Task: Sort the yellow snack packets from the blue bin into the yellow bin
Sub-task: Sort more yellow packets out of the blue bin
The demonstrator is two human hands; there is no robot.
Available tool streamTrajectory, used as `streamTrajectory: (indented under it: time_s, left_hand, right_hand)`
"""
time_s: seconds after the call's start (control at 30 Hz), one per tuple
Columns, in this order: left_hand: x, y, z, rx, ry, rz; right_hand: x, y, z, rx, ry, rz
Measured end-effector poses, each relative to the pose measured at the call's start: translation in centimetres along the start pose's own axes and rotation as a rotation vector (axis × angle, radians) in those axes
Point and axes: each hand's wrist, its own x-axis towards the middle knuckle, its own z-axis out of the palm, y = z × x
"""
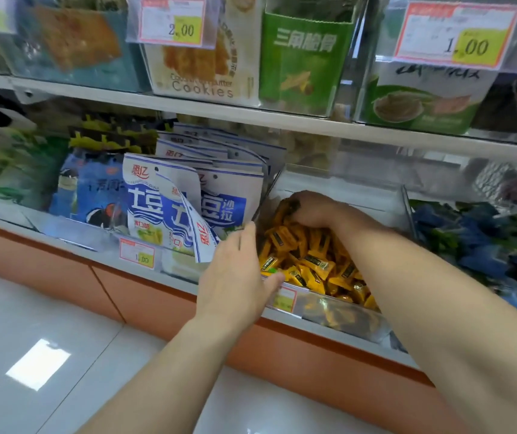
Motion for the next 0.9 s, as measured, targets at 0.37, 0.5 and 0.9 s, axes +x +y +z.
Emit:
streamTrajectory:
  time_s: [0.37, 0.5, 0.9]
  left_hand:
    - [0.3, 1.0, -1.3, -0.048, 0.060, -0.014]
    - [-0.1, 1.7, -1.8, -0.038, 0.027, 0.006]
    - [-0.4, 1.4, -2.2, -0.156, 0.068, -0.003]
  right_hand:
    - [-6.3, 0.7, -1.9, 0.439, 0.495, -0.116]
    - [-7.1, 1.4, -2.1, 0.208, 0.361, -0.102]
    - [-6.9, 1.5, -1.1, 0.144, 0.498, -0.088]
